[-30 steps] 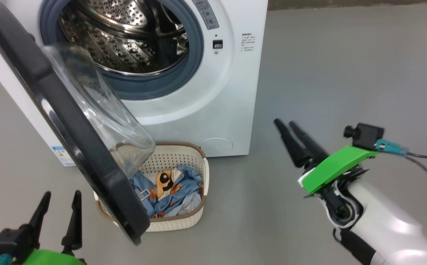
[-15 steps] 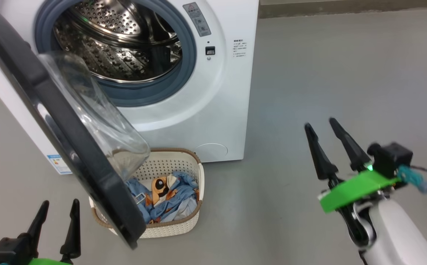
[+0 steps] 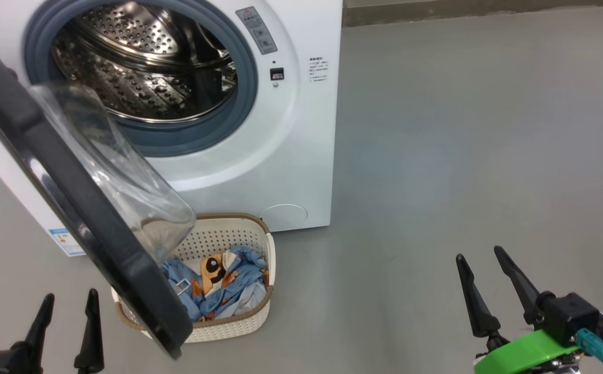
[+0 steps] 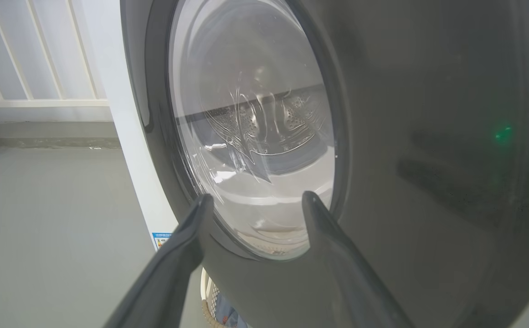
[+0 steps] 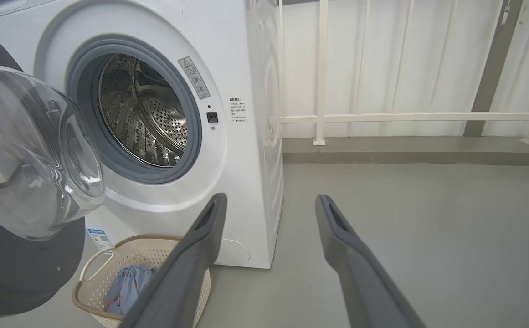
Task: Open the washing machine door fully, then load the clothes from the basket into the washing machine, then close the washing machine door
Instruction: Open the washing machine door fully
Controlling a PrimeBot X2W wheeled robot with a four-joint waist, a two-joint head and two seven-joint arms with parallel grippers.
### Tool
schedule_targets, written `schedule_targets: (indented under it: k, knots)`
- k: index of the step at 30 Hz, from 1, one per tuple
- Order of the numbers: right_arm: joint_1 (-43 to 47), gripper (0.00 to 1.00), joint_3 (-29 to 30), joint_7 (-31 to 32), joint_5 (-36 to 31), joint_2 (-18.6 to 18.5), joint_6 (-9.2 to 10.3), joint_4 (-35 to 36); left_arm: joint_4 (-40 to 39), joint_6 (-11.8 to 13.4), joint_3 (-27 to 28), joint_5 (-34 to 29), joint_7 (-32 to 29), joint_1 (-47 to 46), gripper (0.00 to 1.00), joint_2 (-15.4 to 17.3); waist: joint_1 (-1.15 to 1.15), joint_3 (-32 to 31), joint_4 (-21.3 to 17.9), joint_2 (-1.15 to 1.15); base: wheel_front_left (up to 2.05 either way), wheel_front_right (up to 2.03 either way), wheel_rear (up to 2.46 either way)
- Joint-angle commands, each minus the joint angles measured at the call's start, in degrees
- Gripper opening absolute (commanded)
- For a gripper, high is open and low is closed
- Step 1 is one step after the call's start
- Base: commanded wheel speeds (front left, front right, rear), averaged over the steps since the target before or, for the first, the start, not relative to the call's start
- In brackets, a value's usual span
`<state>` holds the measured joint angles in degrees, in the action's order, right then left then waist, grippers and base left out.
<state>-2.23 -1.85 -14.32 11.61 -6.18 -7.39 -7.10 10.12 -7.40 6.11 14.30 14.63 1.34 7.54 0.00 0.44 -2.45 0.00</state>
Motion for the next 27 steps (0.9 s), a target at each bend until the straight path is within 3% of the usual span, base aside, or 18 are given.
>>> schedule_targets:
  k: [1, 27]
  knots:
    - [-0.1, 1.0, -0.9, -0.7, -1.3, 0.1, -0.1, 2.2, -2.2, -0.1, 2.4, -0.9, 0.4, -0.5, 1.0, 0.6, 0.0, 0.1, -0.4, 0.0, 0.0, 0.0, 0.0]
    - [1.7, 1.0, 2.9, -0.7, -7.1, 2.6, -0.1, 1.8, -3.9, -0.1, 2.3, -1.4, 0.4, 1.7, 1.0, 0.0, 0.0, 0.4, 0.9, 0.0, 0.0, 0.0, 0.0]
